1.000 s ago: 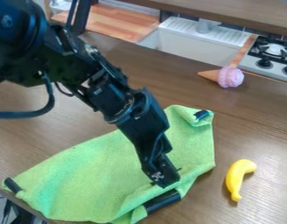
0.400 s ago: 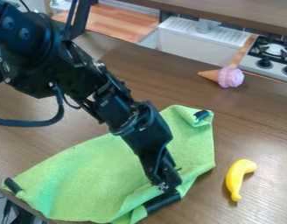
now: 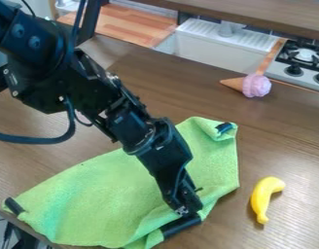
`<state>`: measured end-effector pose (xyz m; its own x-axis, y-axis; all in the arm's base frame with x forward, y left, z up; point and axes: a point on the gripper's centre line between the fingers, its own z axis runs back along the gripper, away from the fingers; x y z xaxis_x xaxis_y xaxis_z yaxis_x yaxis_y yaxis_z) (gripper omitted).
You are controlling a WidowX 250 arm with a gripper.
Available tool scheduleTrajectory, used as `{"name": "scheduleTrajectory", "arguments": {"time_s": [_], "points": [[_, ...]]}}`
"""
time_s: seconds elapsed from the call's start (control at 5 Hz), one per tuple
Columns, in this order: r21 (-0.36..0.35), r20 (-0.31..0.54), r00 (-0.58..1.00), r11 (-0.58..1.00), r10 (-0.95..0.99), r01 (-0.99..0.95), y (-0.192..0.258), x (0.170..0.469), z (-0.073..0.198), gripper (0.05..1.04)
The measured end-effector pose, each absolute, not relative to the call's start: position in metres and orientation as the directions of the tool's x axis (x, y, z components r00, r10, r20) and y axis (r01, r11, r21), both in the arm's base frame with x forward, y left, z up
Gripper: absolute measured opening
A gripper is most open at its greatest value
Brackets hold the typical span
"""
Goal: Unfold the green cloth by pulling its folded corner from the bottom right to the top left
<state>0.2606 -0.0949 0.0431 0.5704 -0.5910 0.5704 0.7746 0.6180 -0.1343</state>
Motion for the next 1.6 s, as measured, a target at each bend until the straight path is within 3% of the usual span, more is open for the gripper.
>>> {"name": "scheduleTrajectory", "arguments": {"time_s": [0.2, 0.4, 0.6, 0.8, 1.4, 1.6], "points": [[-0.14, 0.568, 0.574, 0.619, -0.589, 0.773, -0.095, 0.26, 0.041, 0.524], [-0.14, 0.573, 0.567, 0.611, -0.591, 0.779, -0.096, 0.26, 0.042, 0.285], [-0.15, 0.581, 0.561, 0.599, -0.59, 0.787, -0.099, 0.259, 0.043, 0.118], [-0.151, 0.593, 0.547, 0.586, -0.591, 0.796, -0.101, 0.258, 0.049, 0.054], [-0.111, 0.613, 0.508, 0.57, -0.606, 0.814, -0.078, 0.263, 0.081, 0.051], [-0.101, 0.56, 0.573, 0.637, -0.599, 0.764, -0.047, 0.264, 0.089, 0.051]]}}
